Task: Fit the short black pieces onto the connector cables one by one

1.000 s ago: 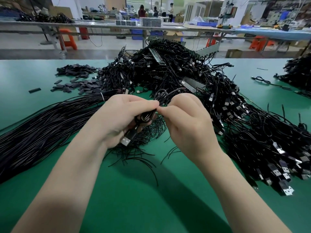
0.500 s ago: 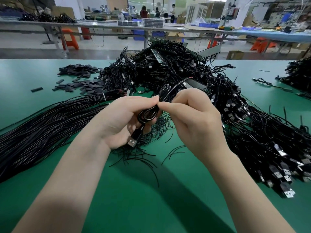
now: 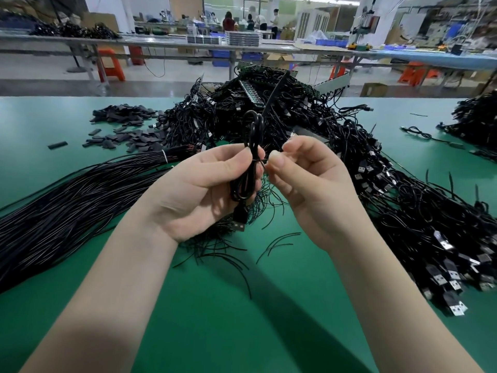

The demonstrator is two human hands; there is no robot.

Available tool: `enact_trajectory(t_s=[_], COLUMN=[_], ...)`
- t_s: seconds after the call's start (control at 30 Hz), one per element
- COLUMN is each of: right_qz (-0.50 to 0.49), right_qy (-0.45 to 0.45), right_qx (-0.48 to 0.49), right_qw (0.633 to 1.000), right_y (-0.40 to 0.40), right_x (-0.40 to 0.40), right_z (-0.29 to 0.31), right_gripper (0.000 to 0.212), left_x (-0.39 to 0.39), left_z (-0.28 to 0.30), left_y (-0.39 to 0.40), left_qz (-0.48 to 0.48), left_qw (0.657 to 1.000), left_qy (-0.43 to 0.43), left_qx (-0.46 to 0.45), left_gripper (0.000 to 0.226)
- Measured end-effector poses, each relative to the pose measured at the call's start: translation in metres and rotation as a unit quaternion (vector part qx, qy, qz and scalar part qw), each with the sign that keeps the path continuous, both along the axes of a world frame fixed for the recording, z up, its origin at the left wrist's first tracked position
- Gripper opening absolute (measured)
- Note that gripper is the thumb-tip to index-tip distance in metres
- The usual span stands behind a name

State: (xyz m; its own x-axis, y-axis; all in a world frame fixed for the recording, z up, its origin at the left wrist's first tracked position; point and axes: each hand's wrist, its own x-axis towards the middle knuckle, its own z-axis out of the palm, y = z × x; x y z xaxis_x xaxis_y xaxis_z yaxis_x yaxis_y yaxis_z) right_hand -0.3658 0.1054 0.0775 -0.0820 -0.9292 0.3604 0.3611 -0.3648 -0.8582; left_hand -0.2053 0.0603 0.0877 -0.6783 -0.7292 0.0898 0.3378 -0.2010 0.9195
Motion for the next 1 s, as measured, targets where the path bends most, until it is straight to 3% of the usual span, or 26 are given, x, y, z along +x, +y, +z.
enact_trajectory(t_s=[0.07, 0.17, 0.23, 0.43, 0.57, 0.73, 0.83, 0.9, 1.0], right_qz=[-0.003, -0.029, -0.03, -0.003, 0.024, -0.001, -0.097, -0.227, -0.384], right_qy=[0.013, 0.093, 0.135, 0.085, 0.069, 0.042, 0.098, 0.222, 0.386], right_qx=[0.039, 0.11, 0.13, 0.168, 0.187, 0.173, 0.079, -0.032, -0.221], right_qw=[0.999, 0.989, 0.982, 0.982, 0.98, 0.984, 0.987, 0.948, 0.809], right_y=[0.001, 0.001, 0.002, 0.001, 0.002, 0.002, -0.002, -0.007, -0.012], right_x=[-0.002, -0.002, 0.001, -0.001, -0.004, -0.002, 0.003, 0.006, 0.006], right_z=[0.001, -0.001, -0.002, -0.002, 0.002, -0.001, -0.008, -0.016, -0.028], right_gripper=[0.013, 0.032, 0.034, 0.022, 0.02, 0.011, 0.006, 0.006, 0.007], left_x=[0.0, -0.002, -0.002, -0.001, -0.003, -0.004, -0.007, -0.011, -0.017], left_z=[0.001, 0.003, 0.003, 0.0, -0.002, -0.006, -0.008, -0.009, -0.007], left_y=[0.001, 0.002, 0.002, 0.001, 0.001, -0.001, -0.001, 0.0, 0.004], left_qz=[0.035, 0.081, 0.099, 0.137, 0.149, 0.206, 0.25, 0.27, 0.249], left_qw=[0.999, 0.996, 0.993, 0.975, 0.963, 0.929, 0.922, 0.927, 0.952], left_qy=[-0.014, -0.021, -0.044, -0.113, -0.117, -0.142, -0.139, -0.131, -0.15], left_qx=[-0.019, -0.03, -0.048, -0.134, -0.195, -0.272, -0.262, -0.224, -0.1], left_gripper=[0.012, 0.012, 0.015, 0.029, 0.021, 0.019, 0.012, 0.008, 0.003])
